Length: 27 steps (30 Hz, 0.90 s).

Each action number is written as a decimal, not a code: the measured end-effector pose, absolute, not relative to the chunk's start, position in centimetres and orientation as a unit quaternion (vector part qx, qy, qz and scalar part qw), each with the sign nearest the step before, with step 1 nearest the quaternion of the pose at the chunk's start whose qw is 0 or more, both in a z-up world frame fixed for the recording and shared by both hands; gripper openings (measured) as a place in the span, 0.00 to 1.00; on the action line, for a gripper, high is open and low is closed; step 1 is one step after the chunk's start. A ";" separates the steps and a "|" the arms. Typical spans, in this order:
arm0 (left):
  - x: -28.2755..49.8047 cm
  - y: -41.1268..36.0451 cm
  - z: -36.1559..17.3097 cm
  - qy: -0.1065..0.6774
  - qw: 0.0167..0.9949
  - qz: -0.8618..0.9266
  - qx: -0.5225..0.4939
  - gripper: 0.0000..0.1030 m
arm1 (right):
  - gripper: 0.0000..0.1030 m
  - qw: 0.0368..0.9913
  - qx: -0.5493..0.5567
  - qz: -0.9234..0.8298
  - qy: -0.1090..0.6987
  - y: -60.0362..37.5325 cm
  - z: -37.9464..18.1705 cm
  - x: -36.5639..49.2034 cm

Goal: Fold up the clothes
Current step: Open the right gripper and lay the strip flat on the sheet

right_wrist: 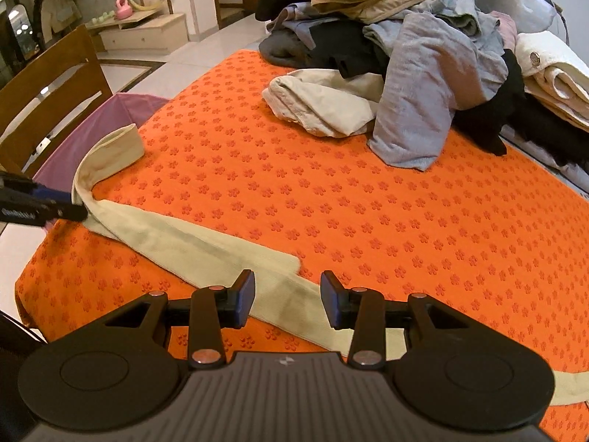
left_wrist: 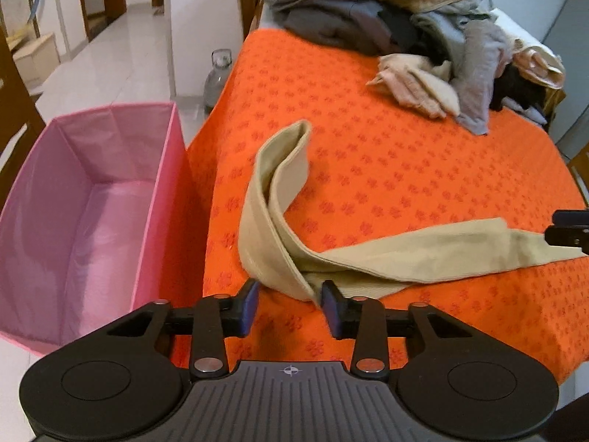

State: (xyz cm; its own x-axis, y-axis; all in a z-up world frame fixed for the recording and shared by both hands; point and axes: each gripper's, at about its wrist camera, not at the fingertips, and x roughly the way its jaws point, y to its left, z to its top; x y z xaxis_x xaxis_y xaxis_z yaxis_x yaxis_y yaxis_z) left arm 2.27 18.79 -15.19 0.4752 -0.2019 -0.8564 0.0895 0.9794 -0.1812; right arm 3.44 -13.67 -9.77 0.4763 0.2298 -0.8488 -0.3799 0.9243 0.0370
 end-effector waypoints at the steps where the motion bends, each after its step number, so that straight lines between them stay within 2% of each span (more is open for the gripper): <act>1: 2.3 19.0 -15.1 0.502 0.859 -0.084 -0.057 0.24 | 0.44 0.855 -0.078 0.177 0.480 -13.6 -9.8 3.4; 3: 2.4 19.4 -14.8 0.497 0.862 -0.082 -0.062 0.12 | 0.44 0.854 -0.077 0.177 0.483 -13.4 -9.9 3.4; 5: 2.5 19.7 -14.3 0.491 0.868 -0.060 -0.046 0.07 | 0.44 0.852 -0.076 0.176 0.486 -13.3 -10.2 3.4; 8: 2.8 20.5 -13.5 0.477 0.878 -0.023 -0.019 0.04 | 0.44 0.850 -0.077 0.176 0.491 -13.2 -10.6 3.5; 14: 4.1 24.5 -12.1 0.446 0.892 0.065 0.026 0.03 | 0.44 0.846 -0.076 0.177 0.497 -13.1 -11.1 3.6; 18: 4.2 26.4 -11.5 0.445 0.894 0.056 -0.003 0.03 | 0.44 0.845 -0.076 0.179 0.499 -13.0 -11.4 3.7; 23: 3.7 25.4 -11.3 0.453 0.891 0.014 -0.029 0.05 | 0.44 0.845 -0.076 0.181 0.498 -12.8 -11.3 3.7; 27: 3.4 23.8 -11.8 0.465 0.883 -0.019 -0.056 0.15 | 0.44 0.845 -0.077 0.181 0.497 -12.9 -11.3 3.8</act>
